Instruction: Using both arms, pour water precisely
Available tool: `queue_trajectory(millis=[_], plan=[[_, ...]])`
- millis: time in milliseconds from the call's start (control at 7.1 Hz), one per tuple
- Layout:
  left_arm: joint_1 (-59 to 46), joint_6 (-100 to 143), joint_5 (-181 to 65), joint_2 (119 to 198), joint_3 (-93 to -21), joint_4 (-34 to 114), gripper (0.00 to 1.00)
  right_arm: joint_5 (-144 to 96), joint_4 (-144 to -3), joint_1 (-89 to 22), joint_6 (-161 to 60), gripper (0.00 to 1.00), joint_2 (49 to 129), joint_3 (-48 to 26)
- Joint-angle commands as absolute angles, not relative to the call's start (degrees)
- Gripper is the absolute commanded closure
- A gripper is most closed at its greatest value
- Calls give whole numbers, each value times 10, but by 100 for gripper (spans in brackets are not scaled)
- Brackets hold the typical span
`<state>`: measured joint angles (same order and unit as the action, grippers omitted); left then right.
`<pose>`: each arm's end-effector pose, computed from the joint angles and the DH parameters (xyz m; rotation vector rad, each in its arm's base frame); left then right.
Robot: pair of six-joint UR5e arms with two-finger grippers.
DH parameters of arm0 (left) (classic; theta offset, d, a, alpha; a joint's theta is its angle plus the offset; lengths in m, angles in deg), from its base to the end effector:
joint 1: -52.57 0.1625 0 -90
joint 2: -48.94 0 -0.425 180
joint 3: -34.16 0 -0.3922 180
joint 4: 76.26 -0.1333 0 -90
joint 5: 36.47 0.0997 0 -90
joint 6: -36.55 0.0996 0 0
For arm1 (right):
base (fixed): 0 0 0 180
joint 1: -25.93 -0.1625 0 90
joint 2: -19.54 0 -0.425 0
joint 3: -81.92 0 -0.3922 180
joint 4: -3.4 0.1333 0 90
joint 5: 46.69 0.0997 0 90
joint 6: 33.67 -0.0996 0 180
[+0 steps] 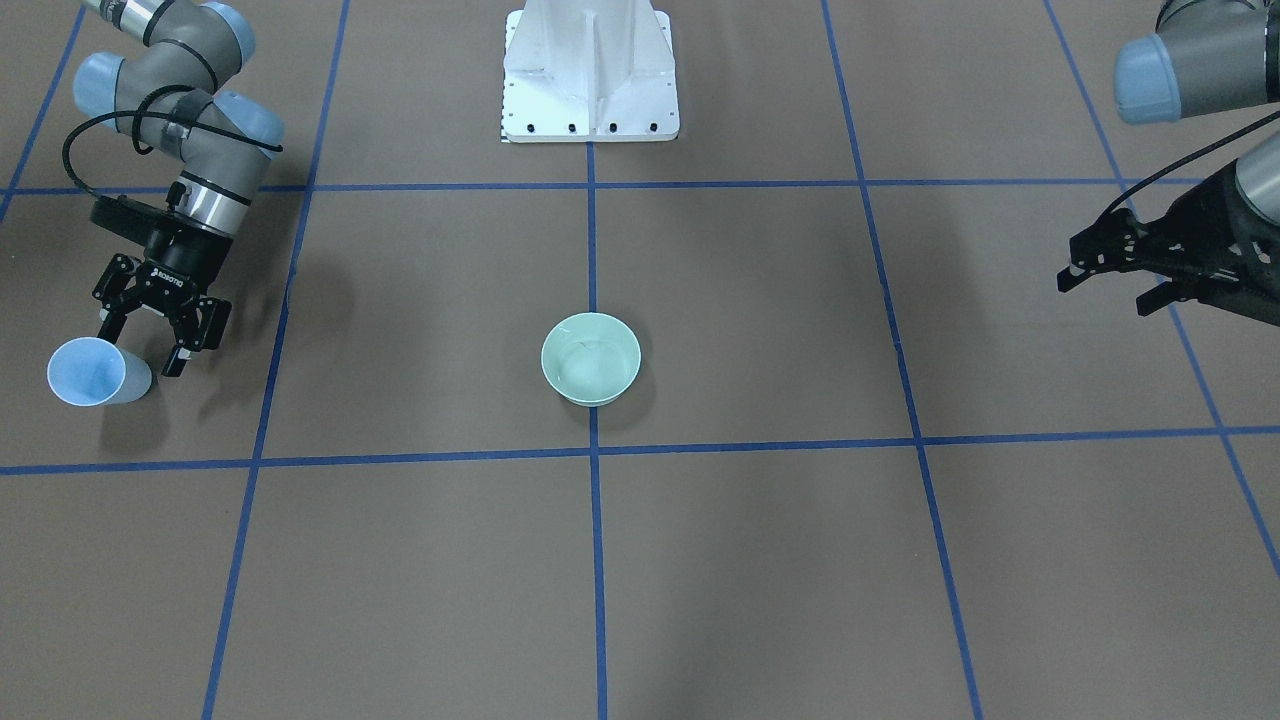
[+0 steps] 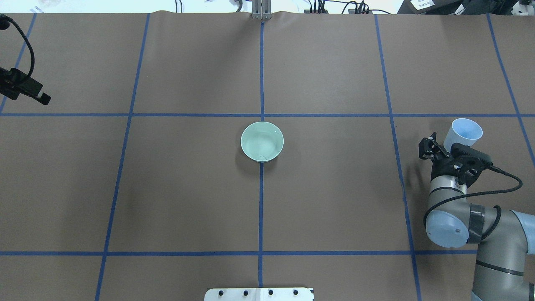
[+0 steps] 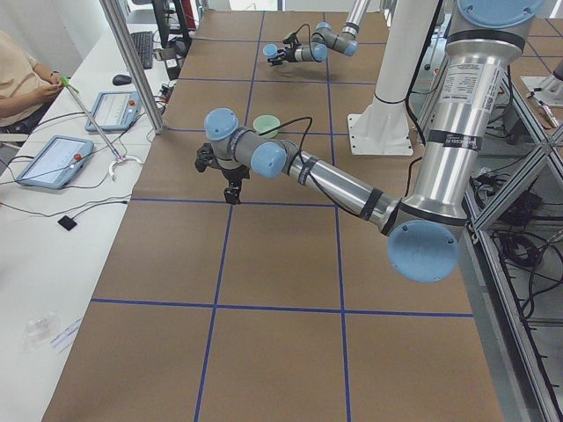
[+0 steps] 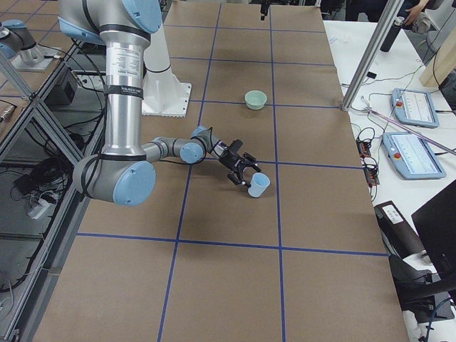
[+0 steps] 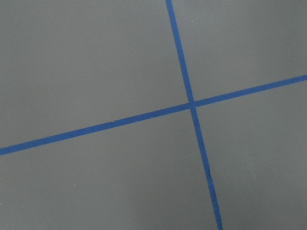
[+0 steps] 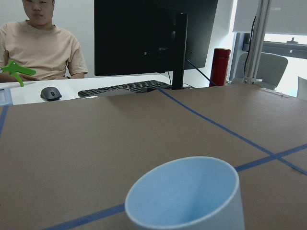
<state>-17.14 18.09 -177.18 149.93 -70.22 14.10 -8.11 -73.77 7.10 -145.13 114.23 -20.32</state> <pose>0.1389 -0.5378 0.4252 0.1070 0.9601 0.2281 -0.3759 -0.3513 0.5580 0.9057 -0.3620 0.8078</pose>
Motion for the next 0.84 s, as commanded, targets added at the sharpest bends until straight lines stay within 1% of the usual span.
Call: queue_trajectory(millis=[0,141,282,422,704], plan=[[-171,181,-1772,1499,-702,141,0,-78,-738,82,-1451,0,1159,-213],[-171,181,-1772,1499,-703,141,0,-78,-738,82,-1451,0,1162,-229],[-171,181,-1772,1501,-703,141,0,-71,-738,82,-1450,0,1161,-268],[-172,181,-1772,1500,-704,140,0,-70,-737,86,-1449,0,1156,-290],[-171,181,-1772,1501,-704,140,0,-65,-736,91,-1416,0,1116,-316]])
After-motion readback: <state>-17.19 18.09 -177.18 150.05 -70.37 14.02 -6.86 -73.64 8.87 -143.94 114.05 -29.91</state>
